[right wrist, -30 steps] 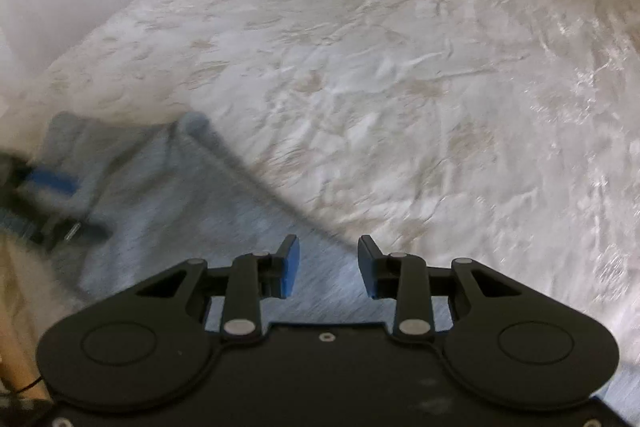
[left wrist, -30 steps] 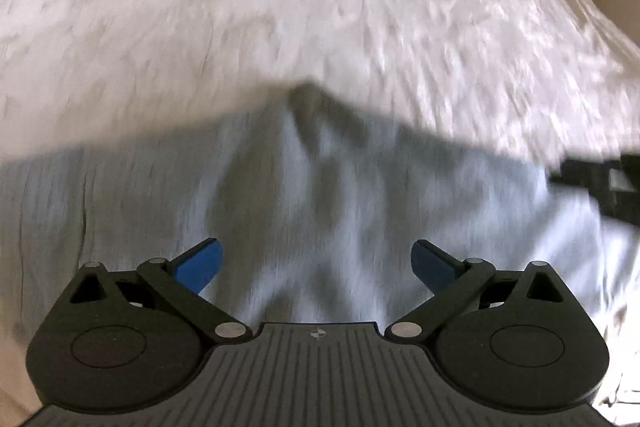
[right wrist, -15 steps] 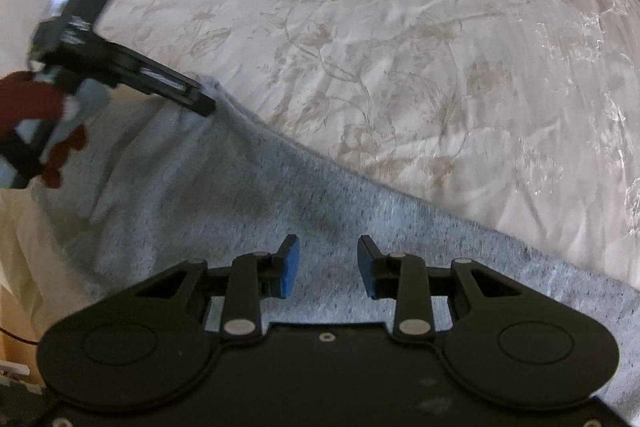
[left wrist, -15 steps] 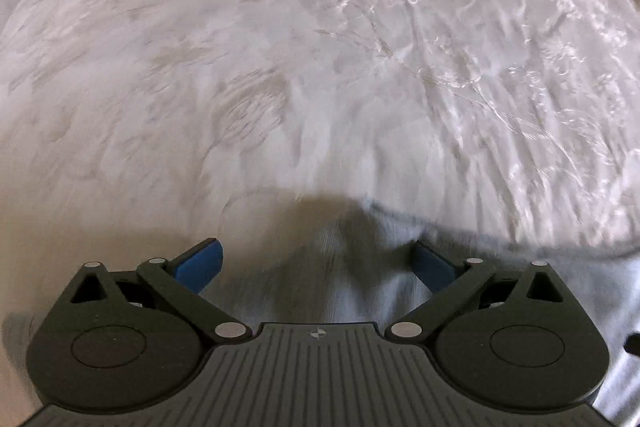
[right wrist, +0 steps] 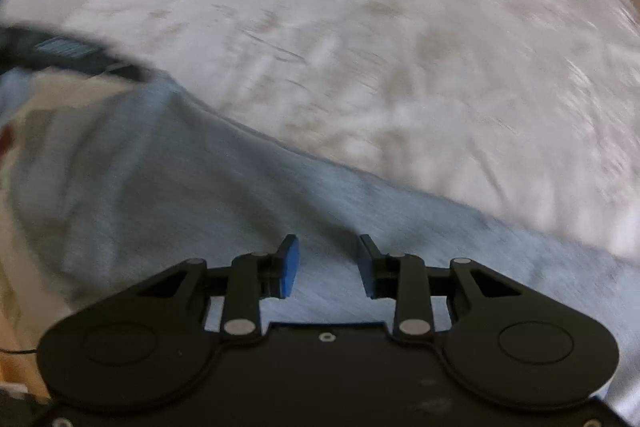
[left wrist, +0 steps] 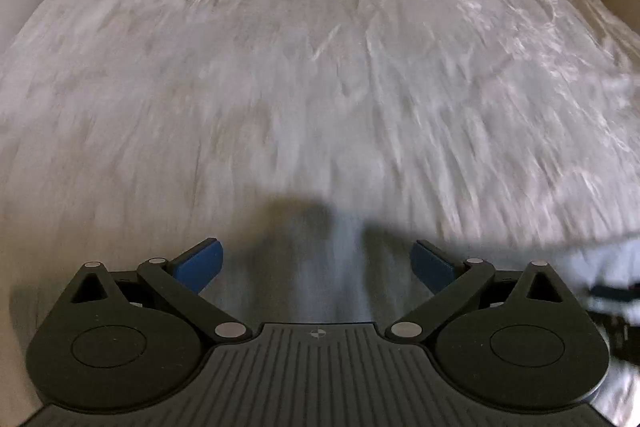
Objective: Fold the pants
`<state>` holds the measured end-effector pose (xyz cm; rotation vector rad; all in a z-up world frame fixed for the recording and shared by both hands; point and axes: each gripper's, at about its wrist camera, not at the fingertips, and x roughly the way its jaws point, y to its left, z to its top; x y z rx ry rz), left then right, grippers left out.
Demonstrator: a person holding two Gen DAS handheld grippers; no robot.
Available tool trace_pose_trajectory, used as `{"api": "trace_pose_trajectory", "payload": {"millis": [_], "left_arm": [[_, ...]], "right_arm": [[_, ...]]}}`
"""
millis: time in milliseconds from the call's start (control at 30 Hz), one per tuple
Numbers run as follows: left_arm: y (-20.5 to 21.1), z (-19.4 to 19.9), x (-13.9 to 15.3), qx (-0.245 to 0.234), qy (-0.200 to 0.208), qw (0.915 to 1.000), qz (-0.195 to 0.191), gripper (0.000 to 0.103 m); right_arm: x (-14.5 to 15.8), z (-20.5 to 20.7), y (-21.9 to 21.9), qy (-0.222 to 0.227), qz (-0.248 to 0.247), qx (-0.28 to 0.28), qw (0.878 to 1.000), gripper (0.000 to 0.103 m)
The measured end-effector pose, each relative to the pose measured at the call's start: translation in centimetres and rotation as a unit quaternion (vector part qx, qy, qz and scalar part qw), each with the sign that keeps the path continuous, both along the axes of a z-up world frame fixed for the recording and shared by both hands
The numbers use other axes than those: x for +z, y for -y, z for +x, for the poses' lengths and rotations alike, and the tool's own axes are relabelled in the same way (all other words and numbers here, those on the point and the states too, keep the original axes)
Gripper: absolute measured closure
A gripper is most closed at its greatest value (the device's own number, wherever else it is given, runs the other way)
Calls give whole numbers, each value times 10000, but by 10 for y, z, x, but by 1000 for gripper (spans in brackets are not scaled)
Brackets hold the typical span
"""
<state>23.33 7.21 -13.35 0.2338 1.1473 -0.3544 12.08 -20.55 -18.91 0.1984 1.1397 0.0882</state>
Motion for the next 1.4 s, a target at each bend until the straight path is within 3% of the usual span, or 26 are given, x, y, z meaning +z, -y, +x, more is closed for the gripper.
{"api": "trace_pose_trajectory", "payload": {"millis": [200, 333, 500, 600, 833, 1067, 1267, 1400], "left_arm": [[-34, -77, -21, 310, -538, 9978, 247, 1], [-48, -109, -46, 450, -854, 9932, 651, 1], [-45, -116, -52, 325, -716, 9935, 820, 1], [-36, -110, -44, 137, -624, 9956, 680, 1], [4, -112, -19, -602, -275, 9978, -86, 1], [55, -124, -35, -1133, -541, 9911, -435, 1], [89, -139, -39, -1335, -741, 9862, -639, 1], [114, -146, -37, -1531, -656, 9840, -632, 1]], "right_arm": [[-13, -41, 50, -278, -132, -725, 9969, 69], [-15, -71, 72, -381, -146, -961, 9945, 68], [-19, -111, 85, -503, -377, -1103, 9919, 66], [-16, -134, 95, -562, -450, -1506, 9860, 66], [10, -194, 103, -403, -429, -2600, 9638, 65], [39, -249, 98, -169, -357, -3464, 9373, 64], [53, -279, 87, -84, -377, -3727, 9271, 62], [58, -286, 96, -45, -330, -3794, 9246, 62]]}}
